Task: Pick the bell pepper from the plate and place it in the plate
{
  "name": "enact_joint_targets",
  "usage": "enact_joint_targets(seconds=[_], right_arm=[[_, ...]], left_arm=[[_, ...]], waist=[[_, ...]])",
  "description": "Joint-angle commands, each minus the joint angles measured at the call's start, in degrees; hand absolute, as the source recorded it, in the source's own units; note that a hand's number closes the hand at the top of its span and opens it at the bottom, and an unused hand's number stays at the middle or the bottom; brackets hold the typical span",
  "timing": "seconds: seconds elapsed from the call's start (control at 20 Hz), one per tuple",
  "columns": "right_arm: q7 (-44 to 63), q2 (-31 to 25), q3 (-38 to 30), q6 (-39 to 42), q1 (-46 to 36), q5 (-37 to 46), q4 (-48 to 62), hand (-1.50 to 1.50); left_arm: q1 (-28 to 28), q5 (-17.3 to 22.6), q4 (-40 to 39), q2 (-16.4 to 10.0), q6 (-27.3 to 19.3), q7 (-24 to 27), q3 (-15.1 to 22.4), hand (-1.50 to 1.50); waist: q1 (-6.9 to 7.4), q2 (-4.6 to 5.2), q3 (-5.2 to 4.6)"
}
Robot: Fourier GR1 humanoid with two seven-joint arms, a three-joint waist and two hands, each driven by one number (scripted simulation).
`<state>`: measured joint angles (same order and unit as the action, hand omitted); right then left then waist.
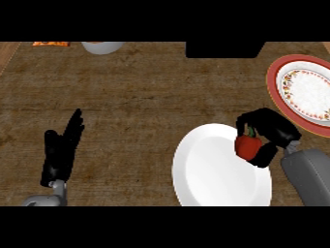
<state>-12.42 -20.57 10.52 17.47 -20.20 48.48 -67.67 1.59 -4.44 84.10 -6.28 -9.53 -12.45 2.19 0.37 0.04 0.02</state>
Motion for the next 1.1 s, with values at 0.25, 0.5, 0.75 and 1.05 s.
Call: enact_joint_targets(seconds=[0.25,0.5,0.75,1.05], right_arm=[[-5.04,-3.5,-8.72,-9.17,-2.51,-1.38,-3.02,1.5],[-4.45,-5.21,-17.19,-9.58,-2.57,-8.45,-11.34,1.5],[-0.79,-4.77,-23.12,-15.44,-1.12,-8.89,-12.75,1.5],[1.69,-6.93,-26.13,-15.46,-8.68,-8.32,-2.11,1.5]], left_arm=[[-2.8,0.19,1.6,-0.15,0.92,0.49,-0.19,0.0],[-2.88,-0.35,2.33,0.43,0.13,-0.04,0.07,0.0],[-2.53,-0.04,1.05,-0.11,1.21,2.6,-0.67,0.0],[0.57,-0.33,-0.33,-0.27,1.25,0.15,-1.78,0.0]], waist=[[-0.26,-0.17,-0.02],[-1.03,-0.49,-0.02],[-0.59,-0.19,-0.02],[0.03,0.04,-0.01]])
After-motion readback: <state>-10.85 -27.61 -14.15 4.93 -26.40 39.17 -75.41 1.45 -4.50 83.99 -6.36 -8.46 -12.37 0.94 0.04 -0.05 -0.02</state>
